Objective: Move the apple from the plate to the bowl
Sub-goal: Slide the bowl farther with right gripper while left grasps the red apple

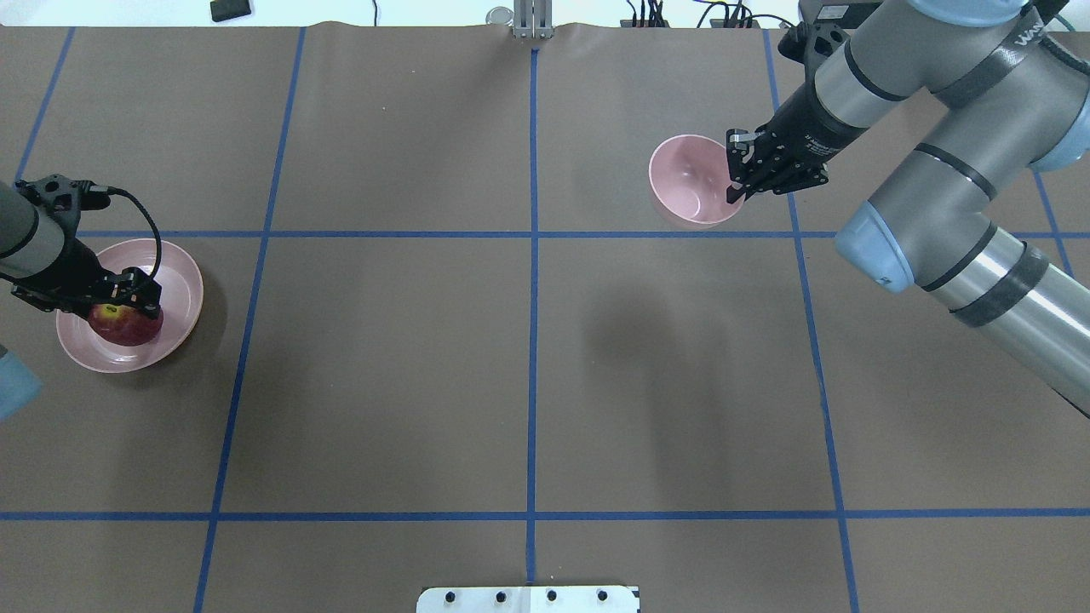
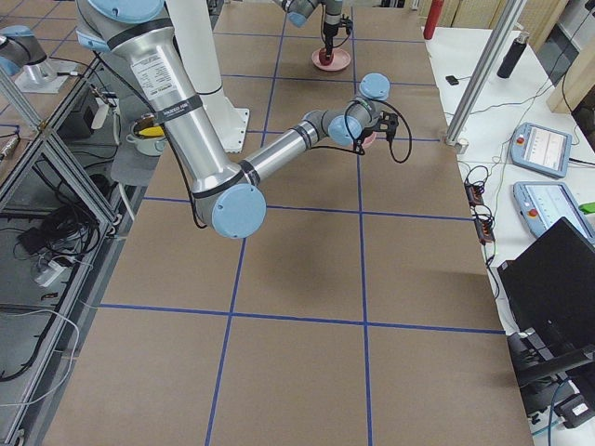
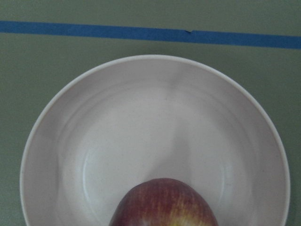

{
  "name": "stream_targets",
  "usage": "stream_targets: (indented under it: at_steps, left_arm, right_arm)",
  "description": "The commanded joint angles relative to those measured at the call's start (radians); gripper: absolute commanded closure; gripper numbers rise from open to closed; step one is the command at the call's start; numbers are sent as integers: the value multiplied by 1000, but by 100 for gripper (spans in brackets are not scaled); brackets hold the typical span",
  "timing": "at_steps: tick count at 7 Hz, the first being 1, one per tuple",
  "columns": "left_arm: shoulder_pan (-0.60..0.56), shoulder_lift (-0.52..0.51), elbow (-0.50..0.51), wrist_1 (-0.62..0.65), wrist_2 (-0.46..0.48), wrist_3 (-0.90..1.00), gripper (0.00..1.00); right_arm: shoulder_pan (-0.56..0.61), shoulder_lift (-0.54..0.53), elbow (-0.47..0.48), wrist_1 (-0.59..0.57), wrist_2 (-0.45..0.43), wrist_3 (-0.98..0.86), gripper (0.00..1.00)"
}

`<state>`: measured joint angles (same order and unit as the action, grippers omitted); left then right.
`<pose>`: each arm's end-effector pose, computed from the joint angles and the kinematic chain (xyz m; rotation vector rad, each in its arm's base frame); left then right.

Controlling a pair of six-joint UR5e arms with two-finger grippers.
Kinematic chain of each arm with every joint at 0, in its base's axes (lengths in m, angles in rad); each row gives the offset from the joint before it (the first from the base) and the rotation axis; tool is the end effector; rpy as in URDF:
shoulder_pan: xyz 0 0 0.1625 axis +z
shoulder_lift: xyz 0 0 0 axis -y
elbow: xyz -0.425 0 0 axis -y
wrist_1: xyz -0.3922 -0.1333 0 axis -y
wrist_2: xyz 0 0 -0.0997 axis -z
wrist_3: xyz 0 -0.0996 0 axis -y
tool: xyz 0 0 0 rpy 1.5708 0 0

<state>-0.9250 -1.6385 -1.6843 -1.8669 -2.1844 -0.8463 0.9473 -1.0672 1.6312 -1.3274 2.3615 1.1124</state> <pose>0.2646 -0.4774 0.5424 -0.0690 0.7549 -0.0444 -0.3323 -0.5691 0.3015 -0.0754 -1.0611 0.1230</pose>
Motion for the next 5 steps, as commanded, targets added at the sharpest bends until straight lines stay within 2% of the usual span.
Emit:
stream_targets:
  at_steps: [1, 2, 3, 5]
  left_arm:
    - [-1, 9, -8, 3, 0, 1, 89]
    - [-12, 12, -41, 15, -9, 3, 100]
    - [-20, 8, -67, 46, -12, 3, 100]
    - [-20, -38, -183, 229, -12, 3, 100]
  right_arm:
    - [-25, 21, -11, -1, -21, 4, 100]
    - [-38, 23, -11, 1, -25, 6, 100]
    - [-67, 24, -11, -1, -63, 6, 100]
    - [-128, 105, -84, -1, -111, 35, 100]
